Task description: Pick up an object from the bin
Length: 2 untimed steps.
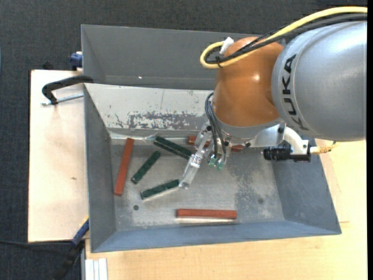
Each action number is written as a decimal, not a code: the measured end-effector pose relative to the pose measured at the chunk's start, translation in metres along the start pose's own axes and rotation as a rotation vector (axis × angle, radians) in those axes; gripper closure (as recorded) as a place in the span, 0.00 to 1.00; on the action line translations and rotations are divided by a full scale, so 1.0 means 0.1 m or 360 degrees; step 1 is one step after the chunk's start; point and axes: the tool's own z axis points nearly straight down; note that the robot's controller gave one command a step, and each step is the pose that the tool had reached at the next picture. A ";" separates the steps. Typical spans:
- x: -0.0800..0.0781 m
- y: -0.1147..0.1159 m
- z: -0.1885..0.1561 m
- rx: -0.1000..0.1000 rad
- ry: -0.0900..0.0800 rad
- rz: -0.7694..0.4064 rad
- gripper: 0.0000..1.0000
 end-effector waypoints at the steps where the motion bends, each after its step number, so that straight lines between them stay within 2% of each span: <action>1: -0.11 0.22 0.49 -0.0007 -0.0007 0.0031 0.00; 2: 0.03 0.13 1.06 -0.0001 -0.0001 -0.0177 0.00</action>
Offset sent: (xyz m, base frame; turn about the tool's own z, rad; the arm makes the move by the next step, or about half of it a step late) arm -0.0177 0.0080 -0.1519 -0.2574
